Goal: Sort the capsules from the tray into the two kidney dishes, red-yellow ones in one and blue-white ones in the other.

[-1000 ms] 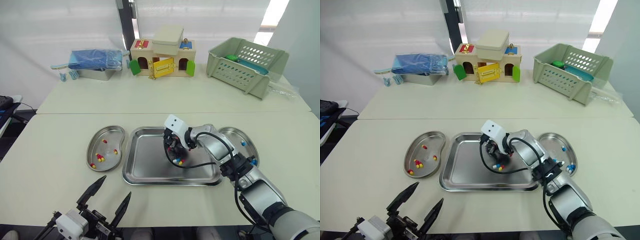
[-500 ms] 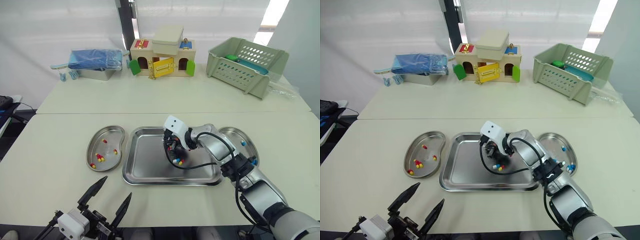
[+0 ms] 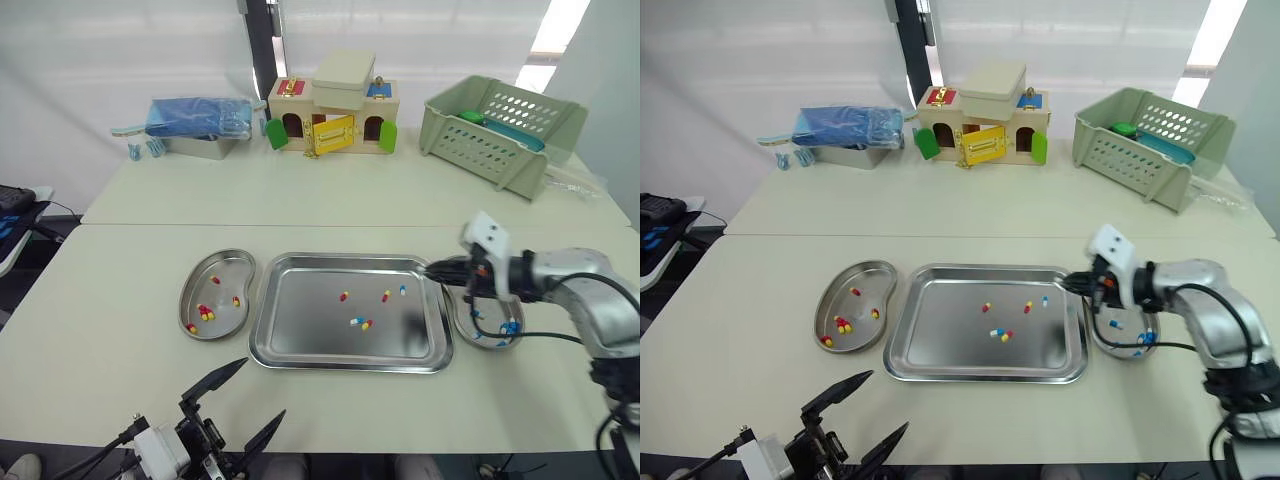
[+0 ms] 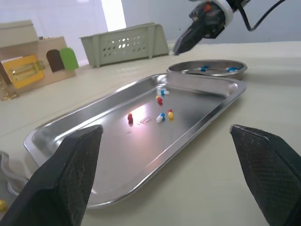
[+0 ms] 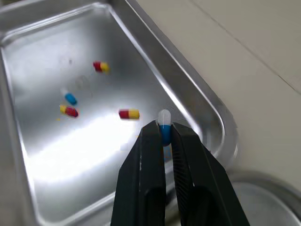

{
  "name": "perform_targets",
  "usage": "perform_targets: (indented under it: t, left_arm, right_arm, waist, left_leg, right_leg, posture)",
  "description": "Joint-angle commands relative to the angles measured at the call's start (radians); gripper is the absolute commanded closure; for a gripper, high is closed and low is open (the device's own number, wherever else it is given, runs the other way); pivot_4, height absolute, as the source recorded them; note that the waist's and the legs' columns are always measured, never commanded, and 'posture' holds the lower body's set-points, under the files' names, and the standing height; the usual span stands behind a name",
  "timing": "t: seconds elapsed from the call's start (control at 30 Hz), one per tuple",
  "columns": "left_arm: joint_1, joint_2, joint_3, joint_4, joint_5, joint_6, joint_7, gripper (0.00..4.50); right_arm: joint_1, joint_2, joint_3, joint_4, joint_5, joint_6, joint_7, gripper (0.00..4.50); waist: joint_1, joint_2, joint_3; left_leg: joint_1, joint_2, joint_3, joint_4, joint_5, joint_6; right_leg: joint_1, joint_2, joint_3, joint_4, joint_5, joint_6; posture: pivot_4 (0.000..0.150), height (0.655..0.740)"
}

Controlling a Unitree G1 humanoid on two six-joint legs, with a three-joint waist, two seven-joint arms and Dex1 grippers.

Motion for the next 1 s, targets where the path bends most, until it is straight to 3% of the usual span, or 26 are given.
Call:
perform_targets:
  t: [0.03,0.4,0.47,0.8,0.9,1.0]
  left_arm:
    - [-0.020,0.023,-0.024,0.001,-0.036,-0.005,-0.053,0.00]
    - [-0.050,0.037,-0.044,0.032,-0.060,-0.011,-0.140,0.00]
    - [-0.051,0.039,-0.042,0.032,-0.061,-0.008,-0.144,0.00]
    - [-0.021,0.030,-0.027,0.004,-0.047,0.016,-0.100,0.00]
    - [-0.007,0.034,-0.015,-0.015,-0.042,0.045,-0.067,0.00]
    - [-0.025,0.056,0.052,-0.042,-0.043,0.143,0.033,0.00]
  right_arm:
    - [0.076,-0.063,-0.086,-0.025,0.007,-0.047,0.001,4.47]
    - [0.156,-0.083,-0.105,0.037,-0.019,-0.069,-0.114,4.47]
    - [0.158,-0.086,-0.105,0.045,-0.017,-0.074,-0.117,3.77]
    - [0.162,-0.102,-0.153,0.066,0.036,-0.086,-0.095,1.17]
    - [0.172,-0.105,-0.193,0.080,0.059,-0.111,-0.069,0.14]
    - [0.233,-0.113,-0.275,0.118,0.086,-0.201,-0.007,0.03]
  waist:
    - [-0.004,0.000,0.000]
    - [-0.010,-0.001,0.000]
    - [-0.009,-0.001,0.000]
    - [-0.008,-0.001,0.000]
    - [-0.007,-0.001,0.001]
    - [0.000,-0.002,0.001]
  left_leg:
    - [0.001,0.000,0.001,0.000,0.000,0.000]
    - [0.002,0.000,0.001,0.000,0.000,0.000]
    - [0.003,0.000,0.001,0.000,0.000,0.000]
    - [0.003,0.000,0.001,0.000,0.000,0.000]
    - [0.003,0.001,0.001,0.000,0.000,0.000]
    - [0.003,0.001,0.001,0.000,0.000,0.000]
  right_leg:
    - [0.000,0.000,0.001,0.000,0.000,0.000]
    - [0.002,0.000,0.001,0.000,0.000,0.000]
    - [0.002,0.000,0.001,0.000,0.000,0.000]
    - [0.002,0.000,0.001,0.000,0.000,0.000]
    - [0.002,0.000,0.001,0.000,0.000,0.000]
    - [0.003,0.000,0.001,0.000,0.000,0.000]
  posture:
    - [0.150,0.7400]
    - [0.150,0.7400]
    - [0.150,0.7400]
    - [0.150,0.7400]
    - [0.150,0.7400]
    - [0.150,0.7400]
